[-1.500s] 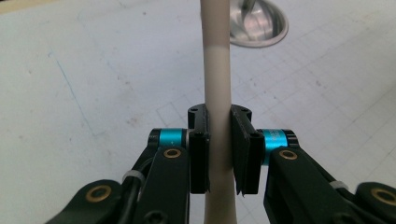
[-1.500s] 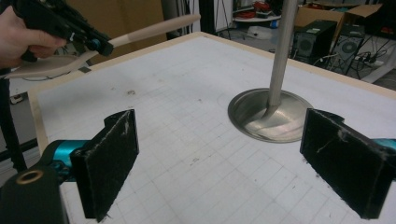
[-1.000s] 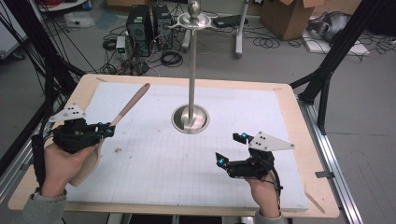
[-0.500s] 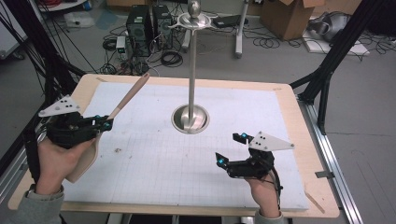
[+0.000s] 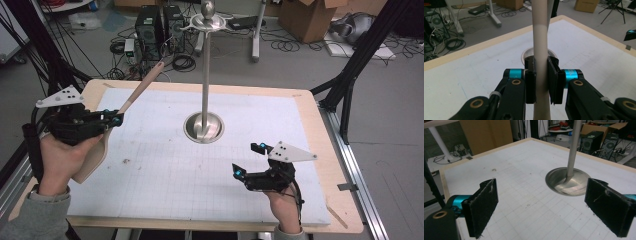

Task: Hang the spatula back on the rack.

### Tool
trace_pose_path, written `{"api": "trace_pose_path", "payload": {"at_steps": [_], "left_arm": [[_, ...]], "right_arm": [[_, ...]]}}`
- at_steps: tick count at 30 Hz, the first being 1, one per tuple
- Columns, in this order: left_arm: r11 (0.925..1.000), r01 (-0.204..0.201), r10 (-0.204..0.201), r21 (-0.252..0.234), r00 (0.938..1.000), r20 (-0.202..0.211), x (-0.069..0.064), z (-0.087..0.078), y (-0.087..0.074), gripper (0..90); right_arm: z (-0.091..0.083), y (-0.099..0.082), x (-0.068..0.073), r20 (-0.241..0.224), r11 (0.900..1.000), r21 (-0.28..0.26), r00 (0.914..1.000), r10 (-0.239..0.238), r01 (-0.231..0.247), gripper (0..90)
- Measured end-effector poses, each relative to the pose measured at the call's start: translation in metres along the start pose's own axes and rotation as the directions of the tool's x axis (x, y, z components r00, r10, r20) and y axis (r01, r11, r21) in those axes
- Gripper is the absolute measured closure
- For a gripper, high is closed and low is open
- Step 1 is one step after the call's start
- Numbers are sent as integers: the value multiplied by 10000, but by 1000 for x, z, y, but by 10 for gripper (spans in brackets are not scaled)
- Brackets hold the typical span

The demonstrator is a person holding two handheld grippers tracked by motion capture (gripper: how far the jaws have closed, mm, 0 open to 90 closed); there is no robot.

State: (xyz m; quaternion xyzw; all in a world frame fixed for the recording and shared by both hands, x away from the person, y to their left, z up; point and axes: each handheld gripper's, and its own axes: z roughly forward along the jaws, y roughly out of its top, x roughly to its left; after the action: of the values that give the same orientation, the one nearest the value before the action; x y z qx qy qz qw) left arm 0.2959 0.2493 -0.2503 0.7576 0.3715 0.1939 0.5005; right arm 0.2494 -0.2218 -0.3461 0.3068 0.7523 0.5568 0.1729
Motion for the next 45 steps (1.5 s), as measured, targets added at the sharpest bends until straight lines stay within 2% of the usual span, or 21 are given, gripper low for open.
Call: {"api": "trace_pose_path", "payload": {"at_steps": [8, 10, 17, 24, 30, 45], "left_arm": [[9998, 80, -78, -162, 9999, 125, 6, 3, 10, 783], [9998, -12, 14, -217, 10000, 96, 7, 2, 14, 783], [9986, -184, 181, -499, 9998, -68, 5, -1, 29, 783], [9976, -210, 208, -656, 9998, -36, 3, -6, 42, 783], [9958, 86, -61, -908, 9996, 279, 3, -6, 52, 784], [9939, -26, 101, -1099, 9976, 680, -7, -2, 65, 783]], "right_arm": [[-2, -2, -2, 26, 9999, 6, 9999, 150, -150, 107], [-2, -2, -3, 8, 9999, -15, 9999, 111, -111, 107], [-2, -3, -4, -7, 9999, 0, 9999, 172, -172, 107], [-2, -3, -4, 2, 9998, 10, 9998, 190, -190, 107], [-1, -3, -4, -21, 9998, 18, 9998, 172, -172, 107], [-8, -4, -5, 57, 9996, -42, 9996, 272, -272, 107]]}}
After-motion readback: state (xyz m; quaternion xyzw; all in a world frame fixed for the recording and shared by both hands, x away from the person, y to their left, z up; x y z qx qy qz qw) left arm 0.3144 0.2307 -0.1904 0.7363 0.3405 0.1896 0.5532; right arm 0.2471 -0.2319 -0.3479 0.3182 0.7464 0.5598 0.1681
